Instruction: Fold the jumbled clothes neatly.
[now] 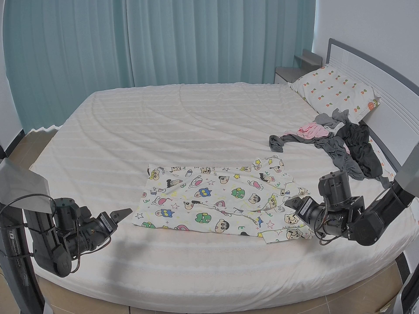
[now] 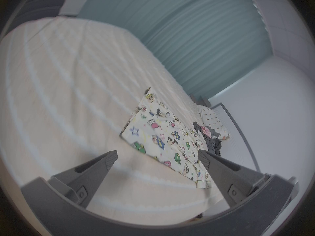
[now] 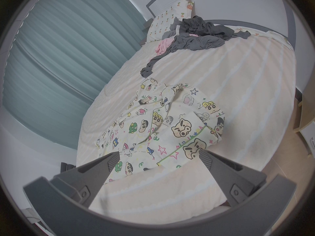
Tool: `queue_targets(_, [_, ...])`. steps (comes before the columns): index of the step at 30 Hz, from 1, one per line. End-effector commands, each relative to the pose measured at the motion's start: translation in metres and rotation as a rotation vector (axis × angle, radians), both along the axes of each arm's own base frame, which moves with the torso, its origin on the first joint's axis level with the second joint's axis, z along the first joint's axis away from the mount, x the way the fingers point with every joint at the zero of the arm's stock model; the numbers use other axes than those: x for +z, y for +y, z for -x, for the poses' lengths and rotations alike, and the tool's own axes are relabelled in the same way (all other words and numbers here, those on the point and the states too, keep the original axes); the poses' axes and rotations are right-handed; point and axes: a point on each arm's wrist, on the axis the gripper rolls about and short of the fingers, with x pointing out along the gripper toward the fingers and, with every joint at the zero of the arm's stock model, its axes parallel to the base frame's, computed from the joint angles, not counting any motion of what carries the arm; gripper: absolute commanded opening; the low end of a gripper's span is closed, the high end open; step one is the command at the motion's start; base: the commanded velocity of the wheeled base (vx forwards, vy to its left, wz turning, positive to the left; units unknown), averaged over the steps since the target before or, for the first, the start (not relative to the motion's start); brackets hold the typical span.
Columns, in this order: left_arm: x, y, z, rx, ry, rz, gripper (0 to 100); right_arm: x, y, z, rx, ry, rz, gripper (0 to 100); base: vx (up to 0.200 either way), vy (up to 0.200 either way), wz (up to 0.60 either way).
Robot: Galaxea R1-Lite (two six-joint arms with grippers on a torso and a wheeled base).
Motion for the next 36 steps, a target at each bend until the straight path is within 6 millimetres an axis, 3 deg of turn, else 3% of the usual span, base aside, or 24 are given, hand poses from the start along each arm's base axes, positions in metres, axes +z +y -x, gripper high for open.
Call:
queue_targets(1, [-0.001, 0.0, -0.074, -0.117, -0.011, -0.191, 100, 0.007, -0.017, 0.039, 0.035, -0.06, 0.012, 100, 0.0, 0.0, 0.0])
queue_targets(3, [0.006, -0.001, -0.09, -0.17, 0.056, -0.22, 100, 0.005, -0.023, 0.05, 0.062, -0.071, 0.052, 100, 0.0, 0.0, 0.0])
queue_targets(6, [0.011, -0.001, -0.105, -0.282, 0.023, -0.245, 100, 0.002, -0.027, 0.06, 0.074, -0.091, 0.052, 100, 0.0, 0.0, 0.0])
queue_targets(13, [-0.003, 0.002, -0.132, -0.355, 0.017, -0.305, 100, -0.004, -0.027, 0.073, 0.101, -0.129, 0.041, 100, 0.0, 0.0, 0.0])
queue_targets(25, [-0.037, 0.006, -0.137, -0.43, 0.074, -0.38, 100, -0.012, -0.021, 0.073, 0.122, -0.103, 0.05, 100, 0.0, 0.0, 0.0])
queue_targets(36, [-0.052, 0.0, -0.141, -0.451, 0.09, -0.374, 100, -0.016, -0.018, 0.074, 0.13, -0.086, 0.059, 100, 0.0, 0.0, 0.0])
